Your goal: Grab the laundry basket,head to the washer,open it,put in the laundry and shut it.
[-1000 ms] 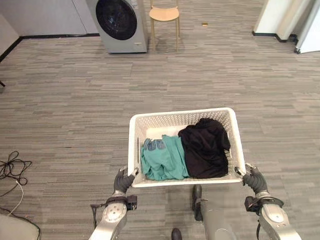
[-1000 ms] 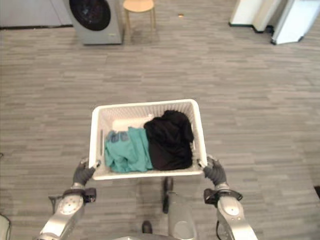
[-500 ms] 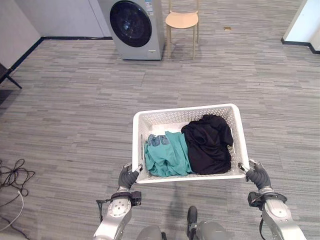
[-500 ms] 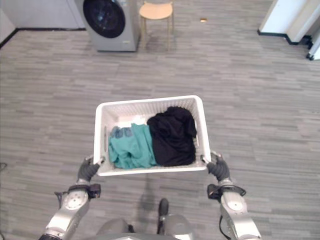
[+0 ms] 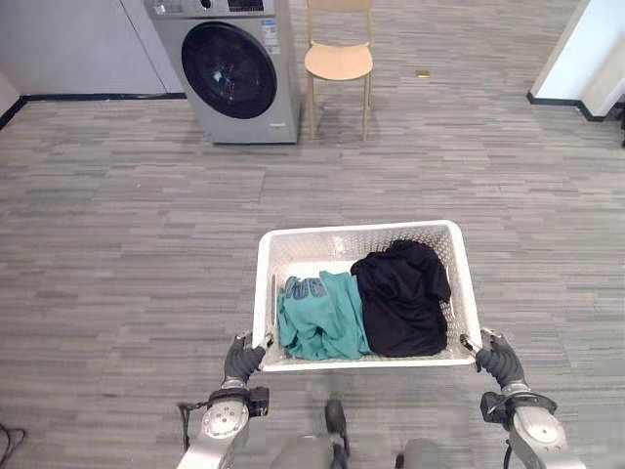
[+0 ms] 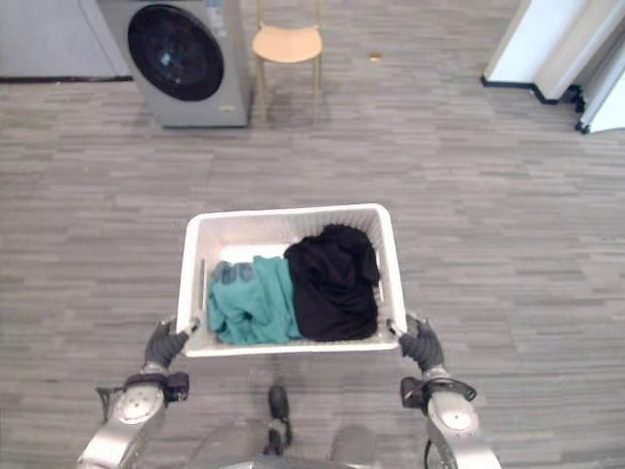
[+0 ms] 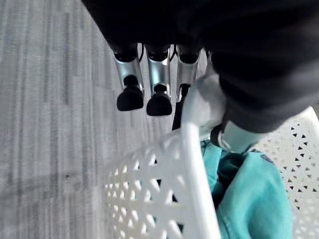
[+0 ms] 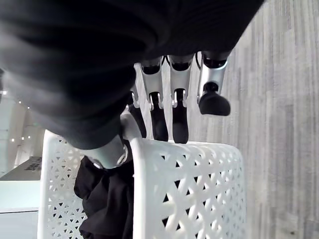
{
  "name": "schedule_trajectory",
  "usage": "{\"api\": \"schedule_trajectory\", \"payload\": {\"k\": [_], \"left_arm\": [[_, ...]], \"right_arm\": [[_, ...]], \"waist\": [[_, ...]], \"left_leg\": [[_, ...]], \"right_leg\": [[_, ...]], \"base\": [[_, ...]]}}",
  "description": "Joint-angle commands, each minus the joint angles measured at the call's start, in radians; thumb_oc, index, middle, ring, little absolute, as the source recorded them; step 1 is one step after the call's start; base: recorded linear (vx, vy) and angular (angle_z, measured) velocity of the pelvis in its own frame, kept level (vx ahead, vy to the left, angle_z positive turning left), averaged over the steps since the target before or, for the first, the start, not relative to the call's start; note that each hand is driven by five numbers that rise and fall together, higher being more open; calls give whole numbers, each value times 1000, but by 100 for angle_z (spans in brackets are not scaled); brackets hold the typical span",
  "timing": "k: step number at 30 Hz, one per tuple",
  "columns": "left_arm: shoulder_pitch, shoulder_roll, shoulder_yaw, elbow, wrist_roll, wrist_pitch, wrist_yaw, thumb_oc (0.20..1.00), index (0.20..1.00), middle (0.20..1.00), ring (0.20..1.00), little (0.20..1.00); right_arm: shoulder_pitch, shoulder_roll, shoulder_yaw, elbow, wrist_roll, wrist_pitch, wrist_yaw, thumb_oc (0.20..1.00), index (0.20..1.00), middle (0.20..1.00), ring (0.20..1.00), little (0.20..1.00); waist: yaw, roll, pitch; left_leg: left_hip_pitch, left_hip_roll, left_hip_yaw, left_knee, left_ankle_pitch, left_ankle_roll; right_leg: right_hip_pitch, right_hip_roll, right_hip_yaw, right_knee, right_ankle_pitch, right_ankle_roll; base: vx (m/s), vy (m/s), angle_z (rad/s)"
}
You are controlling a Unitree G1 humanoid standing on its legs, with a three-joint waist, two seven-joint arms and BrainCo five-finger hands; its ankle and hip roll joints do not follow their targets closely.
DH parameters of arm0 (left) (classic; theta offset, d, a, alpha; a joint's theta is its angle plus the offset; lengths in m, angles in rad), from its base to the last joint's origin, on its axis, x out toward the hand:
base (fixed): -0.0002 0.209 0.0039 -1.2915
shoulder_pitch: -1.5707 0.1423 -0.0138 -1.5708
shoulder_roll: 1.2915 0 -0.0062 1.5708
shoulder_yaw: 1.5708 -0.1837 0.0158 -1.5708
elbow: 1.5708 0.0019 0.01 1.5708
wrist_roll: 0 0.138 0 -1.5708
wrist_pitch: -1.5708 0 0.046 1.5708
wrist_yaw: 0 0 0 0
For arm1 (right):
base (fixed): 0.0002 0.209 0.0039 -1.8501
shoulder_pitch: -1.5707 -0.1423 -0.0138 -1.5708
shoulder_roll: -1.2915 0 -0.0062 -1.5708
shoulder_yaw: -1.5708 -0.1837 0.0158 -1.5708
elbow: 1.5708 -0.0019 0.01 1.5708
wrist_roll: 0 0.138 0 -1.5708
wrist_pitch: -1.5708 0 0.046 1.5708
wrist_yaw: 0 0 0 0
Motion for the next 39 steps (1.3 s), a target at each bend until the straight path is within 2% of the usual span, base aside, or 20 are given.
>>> {"api": "schedule_trajectory", "payload": {"k": [1,4,7,10,13,15,16,17,18,19,20,21,22,25,27,29,32,35,37,39], "left_arm": [[-28,18,47,-122,-36,-99,-54,200,200,200,200,200],[-27,16,50,-119,-38,-97,-53,200,200,200,200,200],[-16,7,69,-108,-29,-99,-50,200,200,200,200,200],[-7,-3,92,-99,-22,-105,-52,200,200,200,200,200],[-10,-11,89,-89,-23,-111,-57,200,200,200,200,200],[-15,-20,76,-82,-31,-117,-61,200,200,200,200,200],[-28,-28,65,-80,-50,-110,-58,200,200,200,200,200],[-29,-28,64,-80,-51,-110,-58,200,200,200,200,200],[-30,-32,59,-82,-56,-108,-61,200,200,200,200,200],[-34,-30,54,-87,-57,-104,-63,200,200,200,200,200],[-35,-29,54,-87,-57,-104,-63,200,200,200,200,200],[-36,-30,50,-89,-64,-103,-67,200,200,200,200,200],[-39,-32,43,-86,-66,-100,-61,200,200,200,200,200],[-34,-32,41,-82,-61,-97,-63,200,200,200,200,200],[-21,-35,43,-80,-36,-95,-61,200,200,200,200,200],[-10,-41,52,-86,-27,-91,-60,200,200,200,200,200],[-2,-40,58,-86,-30,-93,-59,200,200,200,200,200],[0,-37,54,-90,-37,-88,-55,200,200,200,200,200],[-7,-13,49,-99,-44,-86,-47,200,200,200,200,200],[-14,-2,47,-97,-35,-84,-43,200,200,200,200,200]], "right_arm": [[-105,23,-4,-74,75,-121,79,200,200,200,200,200],[-111,24,-4,-70,79,-122,78,200,200,200,200,200],[-113,20,-1,-74,89,-121,83,200,200,200,200,200],[-111,19,1,-65,73,-117,89,200,200,200,200,200],[-103,20,-5,-62,69,-117,101,200,200,200,200,200],[-100,23,-6,-56,75,-118,99,200,200,200,200,200],[-102,19,-6,-52,80,-119,93,200,200,200,200,200],[-102,18,-7,-51,81,-119,93,200,200,200,200,200],[-103,14,-9,-52,93,-123,89,200,200,200,200,200],[-106,-2,-14,-50,103,-129,81,200,200,200,200,200],[-107,-2,-14,-50,103,-129,81,200,200,200,200,200],[-110,-6,-16,-53,106,-123,76,200,200,200,200,200],[-124,-14,-16,-52,103,-120,61,200,200,200,200,200],[-119,-8,-29,-59,117,-120,57,200,200,200,200,200],[-100,-2,-28,-52,95,-115,53,200,200,200,200,200],[-92,-3,-29,-52,89,-110,57,200,200,200,200,200],[-94,9,-22,-49,90,-110,66,200,200,200,200,200],[-102,22,-5,-45,78,-105,70,200,200,200,200,200],[-113,25,4,-56,68,-111,69,200,200,200,200,200],[-120,32,11,-52,63,-110,68,200,200,200,200,200]], "waist": [[-49,4,-21],[-66,5,-16],[-94,-2,-13],[-93,3,-20],[-115,2,-40],[-126,7,-62],[-126,14,-71],[-128,16,-71],[-121,8,-67],[-98,-5,-46],[-100,-9,-47],[-87,-21,-36],[-47,-39,-15],[-12,-41,-13],[24,-8,-22],[35,0,-30],[41,-3,-52],[50,-17,-72],[34,-15,-51],[15,-3,-38]], "left_leg": [[123,75,-19,17,-86,-96],[154,71,-34,7,-106,-101],[248,62,-72,-20,-148,-125],[291,83,-76,-10,-153,-153],[352,108,-116,15,-171,-175],[361,147,-139,63,-138,-201],[329,197,-149,190,-19,-233],[324,201,-153,199,-22,-237],[267,218,-149,303,27,-247],[191,251,-139,479,80,-246],[189,246,-141,476,86,-245],[139,247,-117,511,72,-236],[19,193,-90,511,4,-208],[-94,157,-20,336,-23,-182],[-168,126,6,129,90,-187],[-182,135,41,85,145,-196],[-135,120,27,94,96,-171],[-94,97,27,92,54,-140],[-32,90,18,89,10,-100],[22,99,10,70,-17,-93]], "right_leg": [[-66,47,-82,-371,345,27],[-87,59,-92,-421,343,27],[-142,61,-130,-655,404,50],[-154,28,-223,-709,429,58],[-162,28,-191,-686,454,57],[-143,48,-162,-657,445,39],[-106,70,-158,-653,430,7],[-104,72,-162,-655,430,5],[-68,73,-165,-674,417,-15],[-4,91,-167,-692,373,-58],[-5,86,-168,-693,376,-59],[27,84,-159,-707,365,-62],[85,81,-132,-729,341,-59],[151,92,-108,-746,304,-37],[240,144,-58,-734,234,-40],[287,155,-34,-728,208,-43],[307,137,-4,-698,180,-26],[293,85,13,-612,229,18],[176,62,34,-379,366,55],[78,89,30,-339,364,48]], "base": [[597,136,65],[345,-2,16],[478,-98,38],[345,-117,8],[417,-142,14],[430,-201,35],[317,-208,41],[276,-253,31],[287,-319,-9],[278,-311,-1],[282,-295,6],[291,-154,-22],[440,-169,-27],[492,-44,-53],[647,34,-31],[496,64,-45],[368,113,-49],[310,165,-39],[170,145,-29],[178,100,-40]]}}
